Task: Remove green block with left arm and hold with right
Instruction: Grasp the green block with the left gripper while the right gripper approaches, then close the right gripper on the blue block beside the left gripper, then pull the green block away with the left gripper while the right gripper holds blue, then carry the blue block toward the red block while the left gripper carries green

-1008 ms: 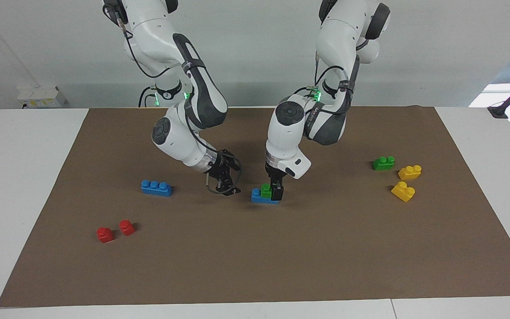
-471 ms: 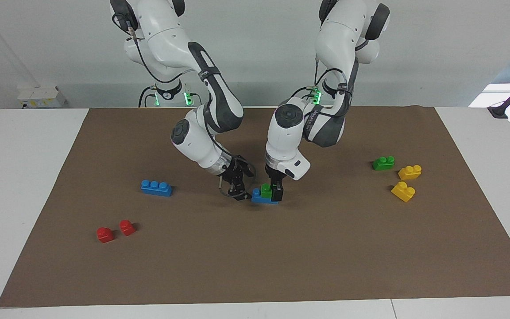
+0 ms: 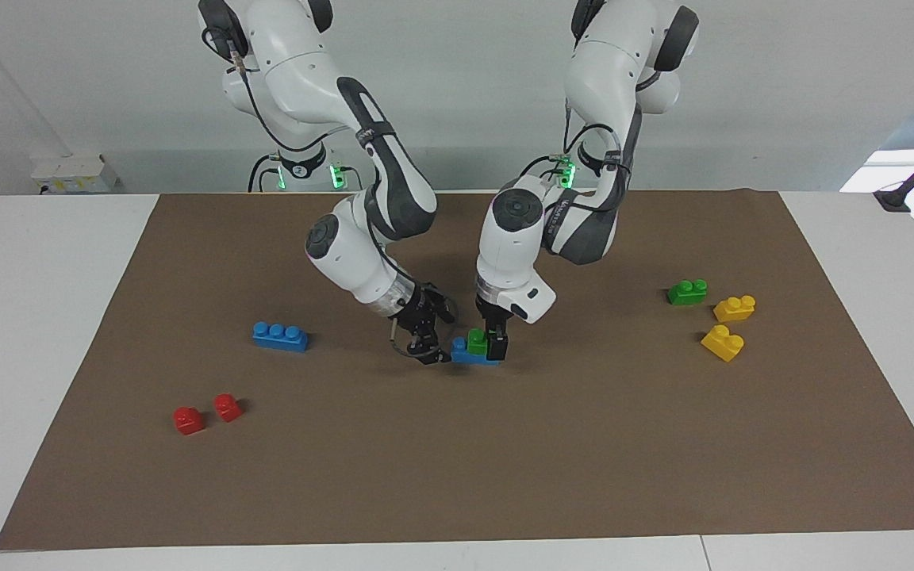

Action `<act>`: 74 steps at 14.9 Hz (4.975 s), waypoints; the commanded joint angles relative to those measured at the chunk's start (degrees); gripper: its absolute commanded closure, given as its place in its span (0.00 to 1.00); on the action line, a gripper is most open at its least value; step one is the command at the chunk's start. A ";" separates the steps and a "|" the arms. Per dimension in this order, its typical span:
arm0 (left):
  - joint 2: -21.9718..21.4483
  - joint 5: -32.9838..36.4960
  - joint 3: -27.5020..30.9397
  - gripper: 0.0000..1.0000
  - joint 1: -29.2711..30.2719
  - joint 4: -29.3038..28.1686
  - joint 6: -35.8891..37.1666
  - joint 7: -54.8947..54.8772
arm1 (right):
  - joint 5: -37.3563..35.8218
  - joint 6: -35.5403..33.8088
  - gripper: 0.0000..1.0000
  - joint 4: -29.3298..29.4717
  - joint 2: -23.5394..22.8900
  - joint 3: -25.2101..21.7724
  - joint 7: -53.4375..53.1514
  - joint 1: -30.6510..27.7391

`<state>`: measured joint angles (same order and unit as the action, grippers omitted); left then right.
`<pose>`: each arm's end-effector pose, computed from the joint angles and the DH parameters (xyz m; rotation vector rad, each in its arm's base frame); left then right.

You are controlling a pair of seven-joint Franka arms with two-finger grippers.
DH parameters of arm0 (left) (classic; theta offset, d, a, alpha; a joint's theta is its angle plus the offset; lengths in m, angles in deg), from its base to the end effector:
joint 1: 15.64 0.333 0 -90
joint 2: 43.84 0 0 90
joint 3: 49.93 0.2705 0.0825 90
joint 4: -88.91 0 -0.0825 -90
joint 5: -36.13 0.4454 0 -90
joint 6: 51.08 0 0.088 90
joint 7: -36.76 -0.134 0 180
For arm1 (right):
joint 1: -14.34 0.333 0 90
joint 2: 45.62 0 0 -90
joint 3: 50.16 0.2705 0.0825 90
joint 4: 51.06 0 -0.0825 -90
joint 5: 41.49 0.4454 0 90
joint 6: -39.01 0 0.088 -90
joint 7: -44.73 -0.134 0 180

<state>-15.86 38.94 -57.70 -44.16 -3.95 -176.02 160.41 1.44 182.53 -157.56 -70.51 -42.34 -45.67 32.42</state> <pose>0.5874 -0.4201 0.2511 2.2239 2.1057 -0.0122 0.6220 0.3074 0.2034 -1.7290 1.9969 0.5048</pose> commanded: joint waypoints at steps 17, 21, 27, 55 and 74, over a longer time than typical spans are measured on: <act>-0.65 1.14 0.91 0.00 -0.75 -1.26 -1.36 1.51 | 1.11 6.69 0.10 3.58 -6.22 0.53 -0.30 3.19; -0.57 1.14 0.91 0.00 -0.57 -1.26 -1.44 1.51 | 1.11 7.04 0.39 3.49 -6.40 0.53 -0.21 3.54; -0.57 1.14 0.91 0.00 -0.40 -1.26 -1.53 1.59 | 0.49 6.43 1.00 3.58 -6.40 0.45 2.78 2.84; -11.45 2.90 0.56 1.00 4.78 -2.05 3.20 -0.85 | 0.23 5.81 1.00 3.49 -6.40 0.36 2.78 2.84; -21.57 1.67 0.65 1.00 26.76 -27.27 -4.07 -66.15 | -22.02 -28.11 1.00 10.97 5.55 0.44 47.34 -28.70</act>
<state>-36.02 41.21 -56.56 -18.99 -28.31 -176.74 97.34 -21.27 155.04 -147.06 -64.42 -43.03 1.77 6.05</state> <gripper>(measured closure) 0.652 0.652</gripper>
